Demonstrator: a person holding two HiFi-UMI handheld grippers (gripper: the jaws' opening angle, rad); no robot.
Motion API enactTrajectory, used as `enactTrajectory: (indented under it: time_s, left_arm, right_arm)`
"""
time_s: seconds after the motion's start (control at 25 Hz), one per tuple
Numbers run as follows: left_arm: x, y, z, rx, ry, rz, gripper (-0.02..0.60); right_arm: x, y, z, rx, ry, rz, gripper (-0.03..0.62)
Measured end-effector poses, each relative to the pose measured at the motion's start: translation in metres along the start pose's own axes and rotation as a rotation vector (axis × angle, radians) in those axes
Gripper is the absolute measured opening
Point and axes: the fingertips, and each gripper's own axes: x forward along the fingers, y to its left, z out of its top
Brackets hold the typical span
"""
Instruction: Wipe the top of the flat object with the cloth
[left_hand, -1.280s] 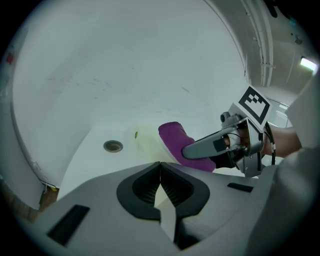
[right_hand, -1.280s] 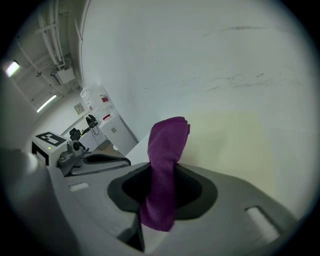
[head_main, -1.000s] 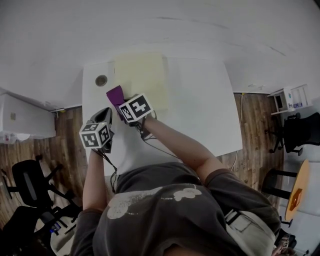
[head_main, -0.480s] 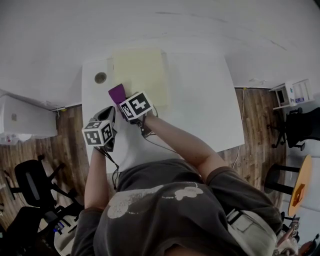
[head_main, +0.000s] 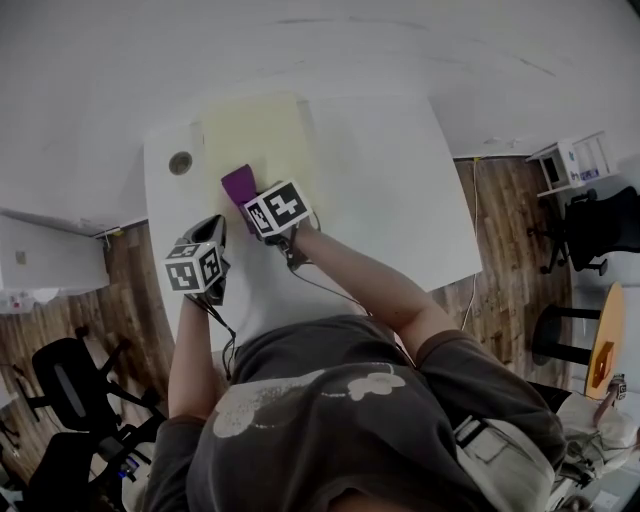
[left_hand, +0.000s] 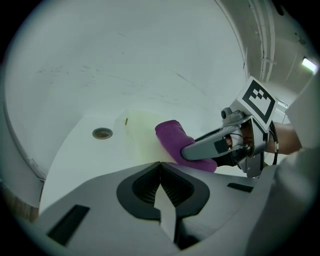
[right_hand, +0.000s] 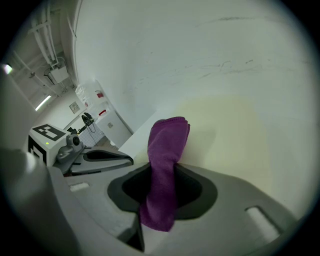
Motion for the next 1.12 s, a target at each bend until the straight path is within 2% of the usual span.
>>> enactTrajectory:
  time_s: [0.4,0.64,0.92,1.12]
  left_arm:
    - [0.002,-0.001,-0.003,-0.022,-0.006,0.000,-0.005]
    - [0.002,-0.001,-0.004,-0.024,-0.012,-0.006,-0.005]
    - [0.001,-0.001,-0.004,-0.025,-0.024,-0.033,-0.005]
    - [0.001,-0.009,-0.008,-0.007,-0.019,-0.088,-0.005]
  right_arm:
    - [-0.035,-0.059,-0.018,0.087,-0.030,-0.088,0.120]
    - [-0.059,-0.097,-0.028,0.130,-0.052,-0.175,0.120]
    - [-0.085,-0.134,-0.044,0.236,-0.088,-0.250,0.120]
    - [-0.097,-0.145,-0.055,0.293,-0.113,-0.303,0.120]
